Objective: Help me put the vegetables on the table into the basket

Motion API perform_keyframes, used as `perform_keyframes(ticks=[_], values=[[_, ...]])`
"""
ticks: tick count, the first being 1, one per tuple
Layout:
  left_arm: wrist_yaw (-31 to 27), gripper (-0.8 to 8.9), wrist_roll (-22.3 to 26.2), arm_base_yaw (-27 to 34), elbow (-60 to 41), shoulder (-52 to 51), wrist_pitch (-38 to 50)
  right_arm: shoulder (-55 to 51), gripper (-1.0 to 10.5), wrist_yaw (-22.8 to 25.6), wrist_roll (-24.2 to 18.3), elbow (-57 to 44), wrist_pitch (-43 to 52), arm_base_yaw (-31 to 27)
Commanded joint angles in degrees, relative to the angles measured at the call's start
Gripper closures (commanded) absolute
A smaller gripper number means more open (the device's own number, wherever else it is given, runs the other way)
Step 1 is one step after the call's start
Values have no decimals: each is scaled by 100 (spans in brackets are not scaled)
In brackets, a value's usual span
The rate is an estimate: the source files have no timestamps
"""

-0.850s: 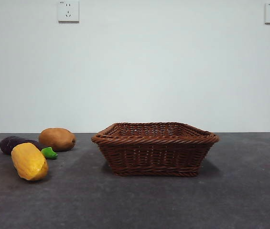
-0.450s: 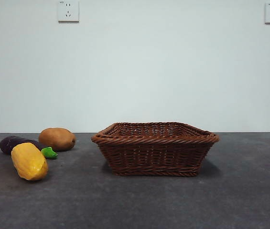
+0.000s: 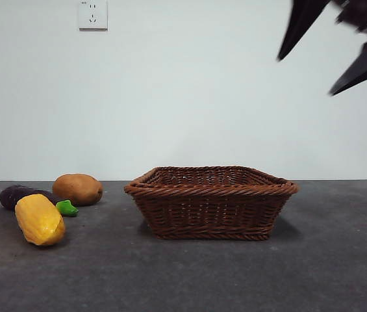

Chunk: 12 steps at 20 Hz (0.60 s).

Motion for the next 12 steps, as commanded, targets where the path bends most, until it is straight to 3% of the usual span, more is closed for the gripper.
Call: perform_keyframes(ticks=[1,12], values=[[20,165,22,-17,13,33,74,627,322,247,39,227,83,186],[-24,165,22,-17,13,144,46,2540,394,413,251,389,1187,389]])
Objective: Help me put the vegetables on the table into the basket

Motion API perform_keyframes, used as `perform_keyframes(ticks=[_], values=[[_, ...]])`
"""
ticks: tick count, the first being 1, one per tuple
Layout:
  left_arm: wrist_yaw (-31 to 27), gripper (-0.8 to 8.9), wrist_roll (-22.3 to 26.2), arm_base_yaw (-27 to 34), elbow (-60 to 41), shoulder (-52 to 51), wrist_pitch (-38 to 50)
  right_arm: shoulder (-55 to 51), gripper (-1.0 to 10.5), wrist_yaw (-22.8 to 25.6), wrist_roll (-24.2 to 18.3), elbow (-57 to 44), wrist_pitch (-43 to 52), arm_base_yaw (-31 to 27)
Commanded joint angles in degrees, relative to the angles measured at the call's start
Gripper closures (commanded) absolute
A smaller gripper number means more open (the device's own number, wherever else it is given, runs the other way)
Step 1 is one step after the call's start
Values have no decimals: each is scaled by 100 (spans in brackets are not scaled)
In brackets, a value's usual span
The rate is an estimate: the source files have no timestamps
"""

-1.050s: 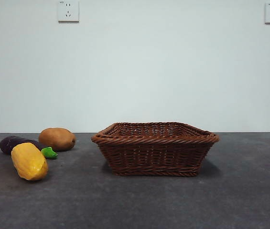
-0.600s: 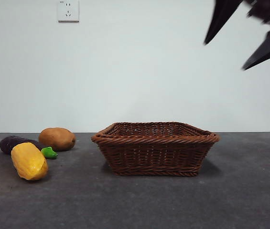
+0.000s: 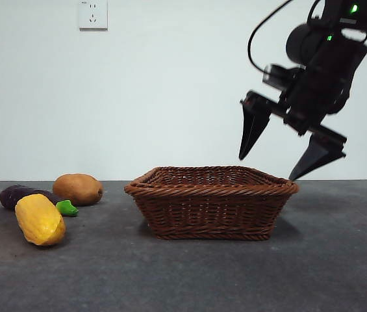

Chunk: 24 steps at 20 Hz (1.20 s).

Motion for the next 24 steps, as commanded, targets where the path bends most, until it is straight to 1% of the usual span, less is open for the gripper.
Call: perform_keyframes(ticks=[1,3,4,9,10,16,18,21,24], values=[[-17,165,22,-17,13,28,35,247,417,11,138,15,173,11],[-17,165,24,-17,13,87,35,402,420,9,186,15,295,13],[-20,165,24,-17,13,131,37,481,479,15,214,15,310,26],[-20,165,28,-17,13,372,44,625,902,76,210,15,459,149],[-20,165,31,-17,13,407,44,625,956,72,223,15,490,160],[-20,165,28,-17,13,588,39,619,957,81,236,28,505,164],[-46,166,28,-17,13,597,37,538,958,-22,391,83,505,164],[-238,165,28,-17,13,599,-2,87,958,-61,413,332,236,164],[-236,165,26,-17,13,688,-11,-660,958,-74,245,734,-330,164]])
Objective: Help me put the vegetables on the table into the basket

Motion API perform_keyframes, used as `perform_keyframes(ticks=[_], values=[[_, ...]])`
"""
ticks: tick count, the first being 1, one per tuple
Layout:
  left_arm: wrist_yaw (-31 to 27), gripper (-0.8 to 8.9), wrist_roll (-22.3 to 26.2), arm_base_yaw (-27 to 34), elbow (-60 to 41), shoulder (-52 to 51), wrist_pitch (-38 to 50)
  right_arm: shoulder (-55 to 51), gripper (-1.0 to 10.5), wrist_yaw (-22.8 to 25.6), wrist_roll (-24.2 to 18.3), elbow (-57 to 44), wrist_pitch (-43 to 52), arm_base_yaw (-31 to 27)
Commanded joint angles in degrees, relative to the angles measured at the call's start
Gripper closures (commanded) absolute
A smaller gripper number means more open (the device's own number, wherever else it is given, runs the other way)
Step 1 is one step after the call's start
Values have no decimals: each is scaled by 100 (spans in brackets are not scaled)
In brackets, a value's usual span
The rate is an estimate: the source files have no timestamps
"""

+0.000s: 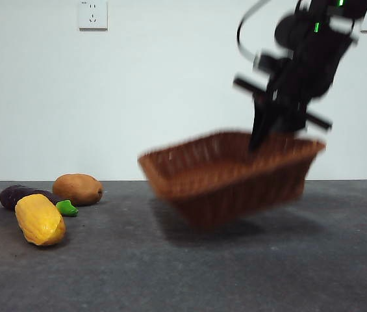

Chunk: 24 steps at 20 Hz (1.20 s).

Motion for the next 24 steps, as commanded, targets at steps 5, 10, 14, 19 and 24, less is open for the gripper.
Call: perform_keyframes(ticks=[5,10,14,19,24], values=[[-223,165,-15,-24,13,592,7,-1663,958,140,-374,719,-710,-7],[-732,166,-651,-535,13,1602,584,-2319,958,201,-710,962,-1226,-7],[-1709,166,-861,-1178,22,2396,824,-2393,958,199,-841,962,-1541,-7],[-2037,166,-1408,-1521,22,3263,1088,-2393,958,173,-968,962,-1716,-4],[-2194,166,-1784,-1635,22,3965,1257,-2393,958,72,-1075,962,-1797,-4]])
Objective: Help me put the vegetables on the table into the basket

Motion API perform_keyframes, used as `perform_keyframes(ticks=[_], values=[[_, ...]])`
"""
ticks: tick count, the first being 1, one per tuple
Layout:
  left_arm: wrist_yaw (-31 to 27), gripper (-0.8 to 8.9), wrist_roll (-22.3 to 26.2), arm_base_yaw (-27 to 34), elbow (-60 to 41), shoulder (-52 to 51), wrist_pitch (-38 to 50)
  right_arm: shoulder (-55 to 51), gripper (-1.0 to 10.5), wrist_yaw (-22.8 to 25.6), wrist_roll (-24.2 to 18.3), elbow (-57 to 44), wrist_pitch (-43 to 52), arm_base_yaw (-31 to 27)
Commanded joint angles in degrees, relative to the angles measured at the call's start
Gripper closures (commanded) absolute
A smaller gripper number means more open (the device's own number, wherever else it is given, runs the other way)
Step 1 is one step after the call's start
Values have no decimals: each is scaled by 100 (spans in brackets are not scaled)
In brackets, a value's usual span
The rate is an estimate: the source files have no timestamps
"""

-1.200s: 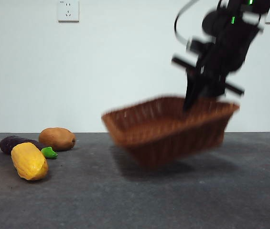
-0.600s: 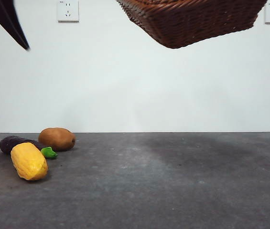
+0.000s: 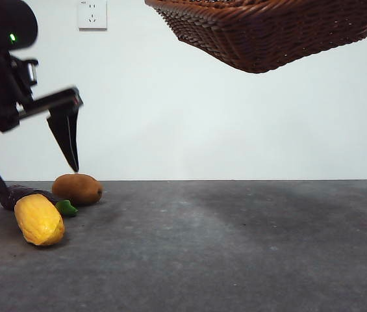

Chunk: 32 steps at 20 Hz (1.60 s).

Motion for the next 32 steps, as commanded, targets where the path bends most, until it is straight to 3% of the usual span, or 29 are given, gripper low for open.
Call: perform_keyframes(ticks=[1,7,14,16,23,30,32], values=[[-68,166,-212,-35,4,271,26,-46,958,-63,-63,33,15,4],[-356,171,-470,-35,7,741,55,-46,958,-66,-131,33,4,4],[-162,728,-487,-131,7,848,361,-44,957,-63,-195,31,-33,4],[-153,825,-487,-168,7,848,420,-44,957,-63,-195,31,-33,4],[138,822,94,-184,7,466,317,-42,958,-59,-195,26,-162,2],[179,822,1519,-186,7,-2009,144,85,958,-37,-175,22,-339,4],[472,822,1657,-186,7,-2767,-26,256,958,-39,-175,22,-433,4]])
